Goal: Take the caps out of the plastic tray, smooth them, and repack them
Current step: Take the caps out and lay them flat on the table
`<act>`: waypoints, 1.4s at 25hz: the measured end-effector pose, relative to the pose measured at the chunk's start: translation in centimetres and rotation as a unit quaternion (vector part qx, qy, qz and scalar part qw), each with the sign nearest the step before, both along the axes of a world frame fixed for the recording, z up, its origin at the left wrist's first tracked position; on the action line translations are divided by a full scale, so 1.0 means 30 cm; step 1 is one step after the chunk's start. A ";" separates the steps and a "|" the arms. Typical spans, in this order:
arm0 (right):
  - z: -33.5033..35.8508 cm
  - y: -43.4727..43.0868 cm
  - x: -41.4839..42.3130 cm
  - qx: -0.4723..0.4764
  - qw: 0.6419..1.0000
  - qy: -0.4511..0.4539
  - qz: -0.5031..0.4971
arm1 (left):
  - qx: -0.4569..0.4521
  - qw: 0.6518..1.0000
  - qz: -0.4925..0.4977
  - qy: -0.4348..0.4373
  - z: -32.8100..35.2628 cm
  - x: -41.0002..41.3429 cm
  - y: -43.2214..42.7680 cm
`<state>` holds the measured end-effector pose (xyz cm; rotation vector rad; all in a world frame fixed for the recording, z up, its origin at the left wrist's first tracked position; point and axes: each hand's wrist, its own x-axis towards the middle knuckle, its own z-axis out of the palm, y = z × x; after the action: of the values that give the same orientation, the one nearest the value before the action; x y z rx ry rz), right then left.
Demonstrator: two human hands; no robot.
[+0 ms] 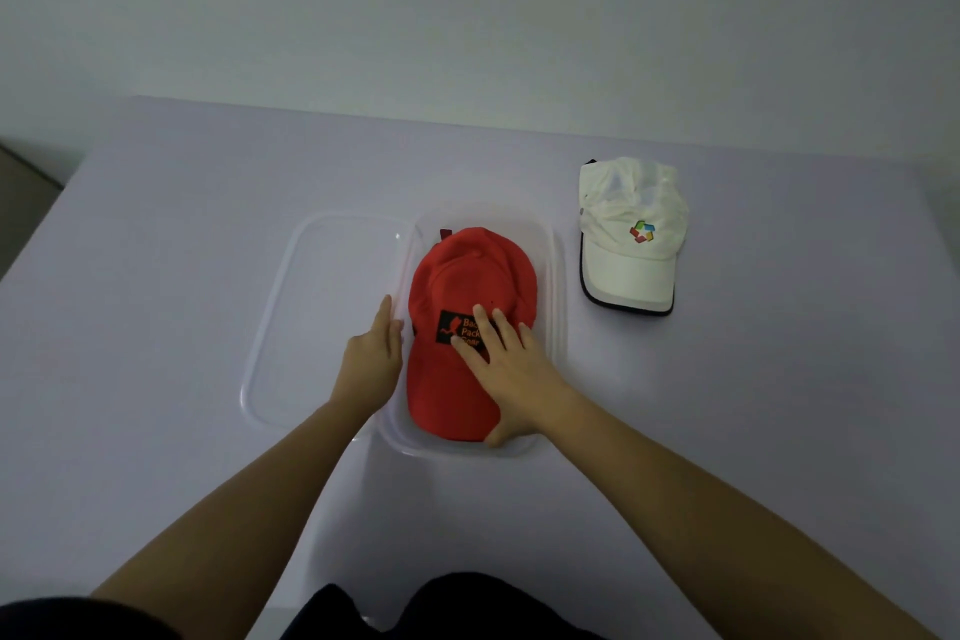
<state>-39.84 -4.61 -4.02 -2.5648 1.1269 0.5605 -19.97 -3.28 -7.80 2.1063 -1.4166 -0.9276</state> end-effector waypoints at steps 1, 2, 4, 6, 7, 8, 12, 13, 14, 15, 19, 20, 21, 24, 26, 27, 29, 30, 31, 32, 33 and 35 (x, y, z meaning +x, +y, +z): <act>0.004 0.007 0.008 0.007 1.000 0.009 -0.002 | 0.000 1.000 -0.001 0.004 -0.001 0.002 -0.002; 0.015 0.014 0.014 0.027 0.999 0.010 -0.014 | -0.001 1.000 -0.001 0.008 -0.004 0.005 -0.003; 0.046 0.018 0.020 0.078 0.995 -0.010 -0.065 | -0.004 1.000 0.001 0.013 -0.003 0.002 -0.002; 0.083 0.024 0.024 0.085 0.989 -0.043 -0.113 | 0.003 1.000 0.001 0.003 0.007 -0.007 0.002; 0.103 0.032 0.022 0.068 0.986 -0.063 -0.137 | 0.009 1.000 0.000 0.001 0.019 -0.011 0.003; 0.126 0.042 0.018 0.045 0.982 -0.087 -0.160 | 0.015 1.000 -0.004 0.006 0.032 -0.014 0.002; 0.211 0.087 -0.024 -0.045 0.962 -0.179 -0.203 | 0.049 0.997 -0.054 0.027 0.120 -0.013 0.002; 0.230 0.093 -0.040 -0.073 0.955 -0.204 -0.204 | 0.040 0.998 -0.045 0.032 0.158 -0.017 -0.008; 0.245 0.093 -0.057 -0.112 0.947 -0.230 -0.197 | 0.013 0.999 -0.015 0.044 0.197 -0.021 -0.026; 0.251 0.092 -0.078 -0.155 0.938 -0.251 -0.184 | -0.016 0.996 0.040 0.079 0.245 -0.033 -0.055; 0.300 0.107 -0.193 -0.233 0.919 -0.283 -0.146 | 0.059 0.905 0.171 0.386 0.492 -0.207 -0.166; 0.315 0.119 -0.237 -0.239 0.916 -0.291 -0.140 | 0.056 0.900 0.162 0.401 0.537 -0.282 -0.174; 0.321 0.135 -0.292 -0.249 0.910 -0.305 -0.133 | 0.029 0.907 0.147 0.395 0.567 -0.364 -0.176; 0.316 0.216 -0.509 -0.169 0.892 -0.396 -0.137 | -0.059 0.937 0.111 0.324 0.602 -0.602 -0.164; 0.333 0.281 -0.674 -0.026 0.841 -0.485 -0.240 | -0.066 0.942 0.080 0.321 0.544 -0.758 -0.133; 0.333 0.298 -0.758 0.013 0.783 -0.528 -0.328 | -0.056 0.944 0.054 0.322 0.500 -0.840 -0.112; 0.308 0.301 -0.921 0.082 0.650 -0.562 -0.505 | -0.032 0.947 0.002 0.320 0.388 -1.012 -0.056; 0.275 0.297 -1.004 0.124 0.604 -0.553 -0.561 | -0.019 0.945 -0.015 0.327 0.331 -1.097 -0.025; 0.242 0.296 -1.063 0.153 0.594 -0.537 -0.579 | -0.006 0.944 -0.021 0.330 0.278 -1.162 0.003; 0.204 0.296 -1.111 0.159 0.615 -0.515 -0.576 | 0.008 0.945 -0.019 0.327 0.232 -1.217 0.027; 0.151 0.299 -1.172 0.149 0.641 -0.486 -0.575 | 0.022 0.945 -0.011 0.327 0.188 -1.286 0.047; 0.042 0.298 -1.262 0.122 0.677 -0.425 -0.589 | 0.031 0.942 -0.013 0.334 0.119 -1.391 0.077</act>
<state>-77.69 4.33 -2.76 -1.0631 1.7142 -0.6867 -61.69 -0.97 -4.24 1.5679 -1.0589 -1.5243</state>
